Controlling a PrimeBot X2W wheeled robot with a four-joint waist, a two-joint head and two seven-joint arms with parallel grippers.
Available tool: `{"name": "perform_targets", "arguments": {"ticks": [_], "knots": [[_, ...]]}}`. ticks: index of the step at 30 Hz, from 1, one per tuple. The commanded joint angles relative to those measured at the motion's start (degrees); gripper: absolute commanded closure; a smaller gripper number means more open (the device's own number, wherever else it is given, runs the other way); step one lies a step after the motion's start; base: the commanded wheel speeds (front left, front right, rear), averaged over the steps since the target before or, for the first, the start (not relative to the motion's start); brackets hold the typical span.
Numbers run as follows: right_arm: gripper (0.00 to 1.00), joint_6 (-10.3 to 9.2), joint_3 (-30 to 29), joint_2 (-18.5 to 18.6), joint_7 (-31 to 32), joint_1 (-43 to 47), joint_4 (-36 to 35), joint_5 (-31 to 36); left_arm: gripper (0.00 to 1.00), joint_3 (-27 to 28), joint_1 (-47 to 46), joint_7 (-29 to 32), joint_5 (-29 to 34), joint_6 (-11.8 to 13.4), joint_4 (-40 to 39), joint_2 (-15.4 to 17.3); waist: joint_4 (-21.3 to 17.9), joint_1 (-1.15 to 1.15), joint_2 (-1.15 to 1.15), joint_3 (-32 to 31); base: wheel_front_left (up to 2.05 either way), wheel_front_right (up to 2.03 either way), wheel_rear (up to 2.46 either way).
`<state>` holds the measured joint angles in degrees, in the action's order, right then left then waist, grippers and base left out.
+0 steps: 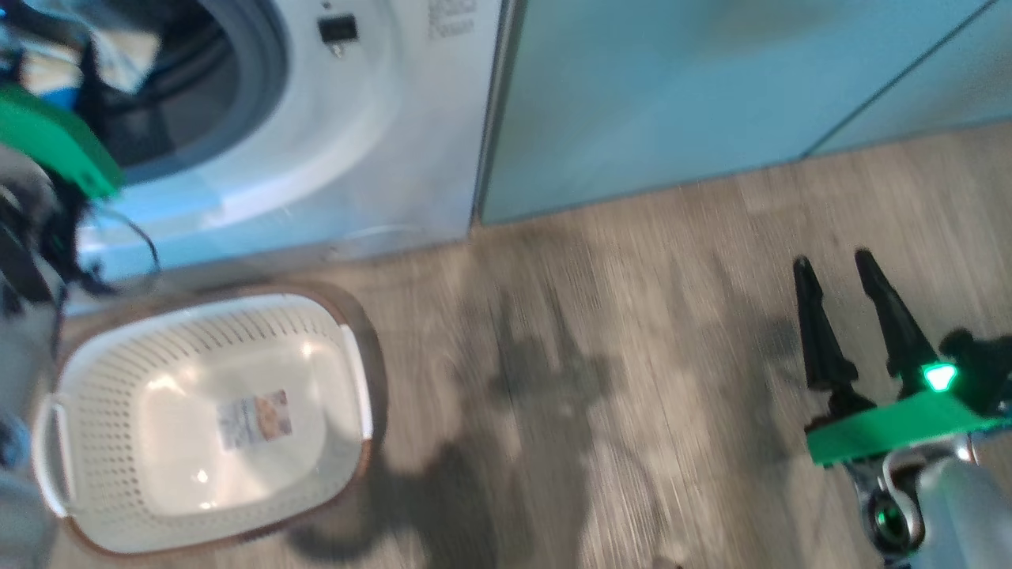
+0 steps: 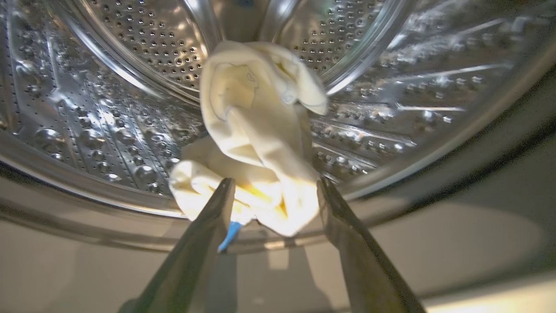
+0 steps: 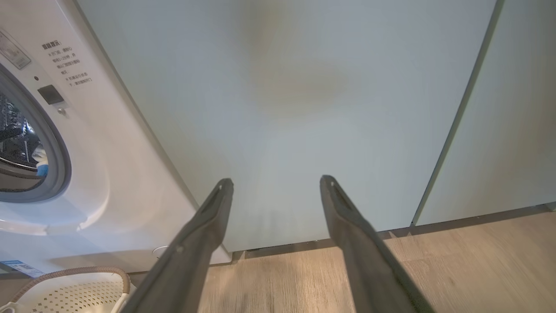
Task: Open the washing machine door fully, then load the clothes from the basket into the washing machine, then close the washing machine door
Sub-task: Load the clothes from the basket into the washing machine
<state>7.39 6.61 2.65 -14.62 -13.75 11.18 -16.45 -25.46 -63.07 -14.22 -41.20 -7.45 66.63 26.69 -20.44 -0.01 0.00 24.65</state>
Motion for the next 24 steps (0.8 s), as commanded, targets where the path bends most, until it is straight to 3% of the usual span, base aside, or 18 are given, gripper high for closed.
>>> {"name": "perform_targets", "arguments": {"ticks": [1,7,15,24], "knots": [[0.0,0.1,0.08,0.41,-0.38,1.46,-1.25,0.47,0.0,1.16,1.67,-0.62,-0.27,-0.03,-2.42,2.41,2.11,0.01,0.0,-4.42,0.0,0.0,0.0],[0.0,0.1,-1.53,1.43,-0.38,4.83,-1.27,1.0,0.0,3.52,12.04,-0.75,0.24,-0.03,-9.76,2.24,4.97,0.01,0.0,-9.63,0.0,0.0,0.0],[0.0,0.1,-3.13,2.59,-0.38,9.52,-0.98,1.3,0.0,11.83,26.96,-0.77,3.4,1.31,-19.93,-0.5,8.74,0.01,0.0,-16.87,0.0,0.0,0.0],[0.0,0.1,-3.78,3.49,-0.38,12.47,-1.21,1.39,0.0,20.01,40.48,-0.77,7.44,0.44,-31.07,-2.11,10.73,0.01,0.0,-21.78,0.0,0.0,0.0]]}}
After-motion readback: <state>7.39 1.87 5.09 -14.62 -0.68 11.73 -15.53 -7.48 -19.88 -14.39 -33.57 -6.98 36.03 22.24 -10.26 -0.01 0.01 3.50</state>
